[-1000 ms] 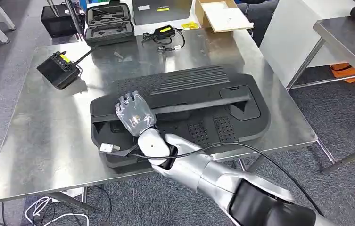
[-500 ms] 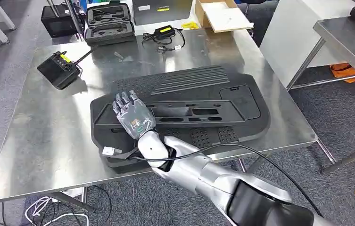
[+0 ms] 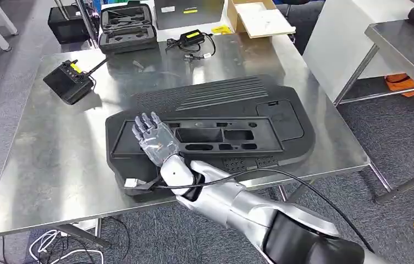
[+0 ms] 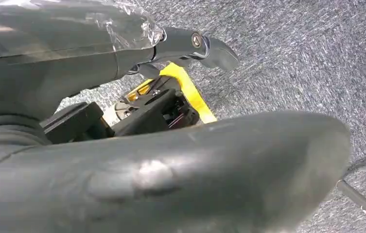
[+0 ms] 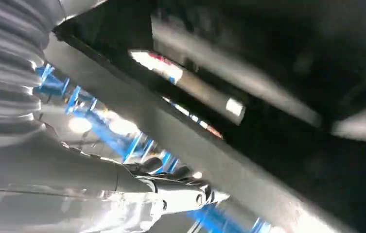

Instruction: Take the parts from the cabinet and place them on the table.

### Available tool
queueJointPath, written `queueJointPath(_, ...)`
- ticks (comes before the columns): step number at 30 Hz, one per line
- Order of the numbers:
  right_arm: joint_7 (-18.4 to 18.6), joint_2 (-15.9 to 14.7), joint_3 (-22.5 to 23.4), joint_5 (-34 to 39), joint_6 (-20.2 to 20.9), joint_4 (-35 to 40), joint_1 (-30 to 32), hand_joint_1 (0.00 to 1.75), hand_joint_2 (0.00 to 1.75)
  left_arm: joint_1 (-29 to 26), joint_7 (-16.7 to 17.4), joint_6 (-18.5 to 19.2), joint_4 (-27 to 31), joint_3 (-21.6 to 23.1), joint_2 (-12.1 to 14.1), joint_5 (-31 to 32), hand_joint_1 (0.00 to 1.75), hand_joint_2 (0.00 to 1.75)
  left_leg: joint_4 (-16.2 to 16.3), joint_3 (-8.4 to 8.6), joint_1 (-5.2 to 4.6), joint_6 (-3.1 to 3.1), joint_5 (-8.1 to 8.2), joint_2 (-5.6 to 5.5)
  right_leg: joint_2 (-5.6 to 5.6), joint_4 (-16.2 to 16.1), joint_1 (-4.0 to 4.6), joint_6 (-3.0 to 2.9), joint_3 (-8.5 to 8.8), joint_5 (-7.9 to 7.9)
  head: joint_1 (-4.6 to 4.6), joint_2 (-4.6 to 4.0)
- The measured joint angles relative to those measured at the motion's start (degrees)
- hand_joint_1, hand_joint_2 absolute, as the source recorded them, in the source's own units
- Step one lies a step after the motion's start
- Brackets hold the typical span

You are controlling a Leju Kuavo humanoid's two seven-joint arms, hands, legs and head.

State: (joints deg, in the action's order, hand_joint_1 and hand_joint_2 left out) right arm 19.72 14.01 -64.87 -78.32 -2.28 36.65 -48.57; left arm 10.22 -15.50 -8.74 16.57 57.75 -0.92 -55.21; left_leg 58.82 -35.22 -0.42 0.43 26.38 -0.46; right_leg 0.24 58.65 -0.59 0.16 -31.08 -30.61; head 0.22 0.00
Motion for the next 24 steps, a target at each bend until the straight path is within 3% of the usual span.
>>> queueJointPath(4,-1.3,0.0,-0.1,8.1,9.8,0.4,-2.2,0.00,1.75,0.0,0.6,0.1,0.0,0.0,0.0,-0.1,0.00,0.00,0.0,0.08,0.00,0.00,0.00,0.00,0.00,0.0,0.00,0.00,0.07,0.00,0.00,0.00)
queueJointPath(14,-1.4,0.0,-0.5,10.2,12.2,1.0,-2.9,0.00,1.75,0.1,0.7,0.1,0.0,0.3,0.0,-0.1,0.00,0.00,0.0,0.20,0.00,0.00,0.00,0.08,0.02,0.0,0.00,0.00,0.17,0.00,0.02,0.00)
queueJointPath(17,-1.8,0.0,-0.8,14.7,16.5,1.2,-3.6,0.00,1.75,0.1,1.1,0.4,0.1,0.5,0.0,0.0,0.00,0.00,0.0,0.25,0.00,0.00,0.00,0.08,0.04,0.0,0.00,0.00,0.20,0.00,0.00,0.00)
queueJointPath(20,-1.7,-1.1,-0.9,25.3,24.0,3.5,-4.8,0.00,1.75,0.7,3.0,0.4,0.5,0.7,0.0,0.4,0.00,0.00,0.0,0.36,0.00,0.00,0.00,0.09,0.05,0.0,-0.01,0.00,0.30,0.00,0.02,0.00)
queueJointPath(24,-0.2,-2.3,-0.9,29.1,25.9,6.0,-5.1,0.00,1.75,1.1,3.6,0.4,0.8,1.1,0.0,0.7,0.00,0.00,0.0,0.44,0.00,0.00,0.01,0.15,0.06,0.0,-0.01,-0.01,0.37,0.00,0.00,0.00)
